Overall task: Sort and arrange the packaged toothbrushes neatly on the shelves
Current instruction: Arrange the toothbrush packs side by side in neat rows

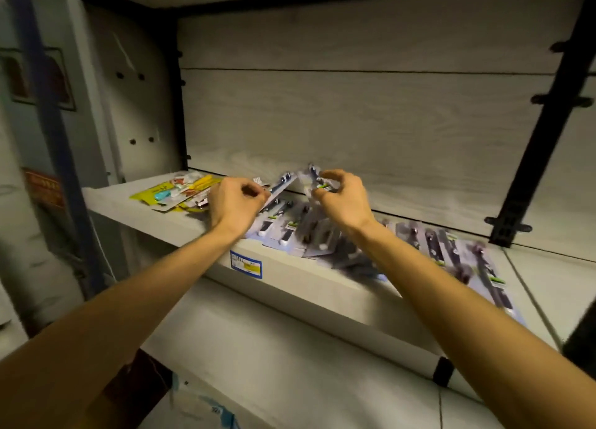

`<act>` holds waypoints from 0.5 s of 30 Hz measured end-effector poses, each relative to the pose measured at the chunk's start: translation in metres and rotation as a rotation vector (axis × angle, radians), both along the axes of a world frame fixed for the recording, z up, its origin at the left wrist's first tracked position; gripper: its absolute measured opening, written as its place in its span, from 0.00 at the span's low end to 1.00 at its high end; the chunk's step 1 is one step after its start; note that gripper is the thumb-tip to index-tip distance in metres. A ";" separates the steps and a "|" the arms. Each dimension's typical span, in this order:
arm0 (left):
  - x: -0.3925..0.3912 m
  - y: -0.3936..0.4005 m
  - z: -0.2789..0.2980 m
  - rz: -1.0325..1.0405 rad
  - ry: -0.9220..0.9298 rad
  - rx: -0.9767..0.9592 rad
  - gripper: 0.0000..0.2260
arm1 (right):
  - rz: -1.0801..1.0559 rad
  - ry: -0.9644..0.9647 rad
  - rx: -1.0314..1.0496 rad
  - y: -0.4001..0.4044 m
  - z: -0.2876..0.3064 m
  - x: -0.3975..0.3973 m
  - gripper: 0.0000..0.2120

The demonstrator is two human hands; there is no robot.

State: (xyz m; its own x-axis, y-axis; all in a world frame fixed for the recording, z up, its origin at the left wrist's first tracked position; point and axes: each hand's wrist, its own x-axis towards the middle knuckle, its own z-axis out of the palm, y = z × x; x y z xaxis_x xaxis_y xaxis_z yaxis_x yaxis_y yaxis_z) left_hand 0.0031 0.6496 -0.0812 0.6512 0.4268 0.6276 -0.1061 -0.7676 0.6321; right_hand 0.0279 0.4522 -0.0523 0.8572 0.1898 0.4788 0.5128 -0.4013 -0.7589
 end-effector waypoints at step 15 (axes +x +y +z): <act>0.028 0.017 0.010 -0.142 0.207 0.275 0.06 | 0.130 0.089 -0.679 0.048 -0.006 0.032 0.14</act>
State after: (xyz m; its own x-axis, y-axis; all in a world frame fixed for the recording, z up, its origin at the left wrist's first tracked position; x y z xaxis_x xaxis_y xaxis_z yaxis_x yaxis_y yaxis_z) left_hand 0.0311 0.6667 -0.0712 0.8170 0.1567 0.5550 -0.1154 -0.8985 0.4235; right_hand 0.0601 0.5001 -0.0585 0.8378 0.5257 0.1472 0.5362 -0.7416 -0.4031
